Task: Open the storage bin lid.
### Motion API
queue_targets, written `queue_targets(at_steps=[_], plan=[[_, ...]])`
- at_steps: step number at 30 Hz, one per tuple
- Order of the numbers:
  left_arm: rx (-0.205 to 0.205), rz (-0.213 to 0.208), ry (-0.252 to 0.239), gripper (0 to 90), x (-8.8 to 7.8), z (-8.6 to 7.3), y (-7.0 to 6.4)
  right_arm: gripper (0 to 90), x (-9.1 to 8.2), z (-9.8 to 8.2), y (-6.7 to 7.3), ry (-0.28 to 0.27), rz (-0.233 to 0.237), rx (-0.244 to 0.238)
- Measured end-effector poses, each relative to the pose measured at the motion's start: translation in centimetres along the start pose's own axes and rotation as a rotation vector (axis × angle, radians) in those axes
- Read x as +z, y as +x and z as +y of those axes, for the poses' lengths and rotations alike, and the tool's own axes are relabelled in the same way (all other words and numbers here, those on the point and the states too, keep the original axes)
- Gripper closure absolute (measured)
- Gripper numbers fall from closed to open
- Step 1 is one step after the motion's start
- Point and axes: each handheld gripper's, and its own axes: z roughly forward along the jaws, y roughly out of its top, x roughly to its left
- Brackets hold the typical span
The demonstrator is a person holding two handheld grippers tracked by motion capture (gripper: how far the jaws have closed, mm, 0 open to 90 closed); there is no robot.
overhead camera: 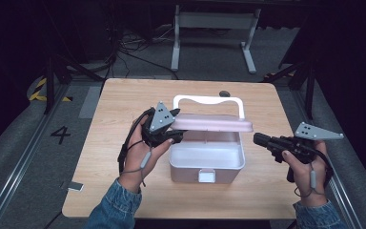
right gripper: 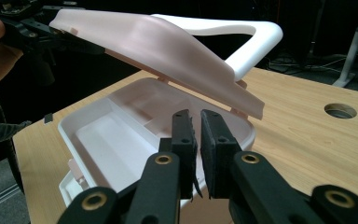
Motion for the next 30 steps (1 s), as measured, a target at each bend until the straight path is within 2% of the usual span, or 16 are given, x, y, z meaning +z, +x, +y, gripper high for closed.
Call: queue_targets(at_steps=[8, 13, 15, 18, 22, 25, 30], plan=[[-0.033, -0.024, -0.022, 47.6, 0.2, 0.0, 0.7, 81.8, -0.2, -0.6, -0.7, 0.042, -0.027, 0.004], [-0.038, -0.021, -0.018, 51.3, 0.3, 0.3, 1.1, 79.9, -0.3, -0.8, -0.9, 0.050, -0.033, 0.006], [-0.029, -0.021, -0.021, 52.7, 0.5, 0.5, 1.2, 77.0, 0.1, -1.2, -1.1, 0.072, -0.055, 0.002], [-0.020, -0.015, -0.019, 55.0, 0.7, 0.8, 1.5, 75.1, 0.7, -1.9, -1.7, 0.108, -0.084, -0.002], [-0.021, -0.023, 0.005, 56.4, 0.9, 1.5, 1.8, 67.9, 1.0, -2.5, -2.5, 0.118, -0.108, 0.010], [-0.024, -0.030, 0.011, 56.7, 1.1, 1.8, 2.2, 63.7, 1.2, -3.0, -3.1, 0.146, -0.132, 0.008], [-0.031, -0.030, 0.009, 56.9, 1.5, 2.2, 2.7, 62.0, 1.4, -3.8, -4.0, 0.171, -0.139, 0.032]])
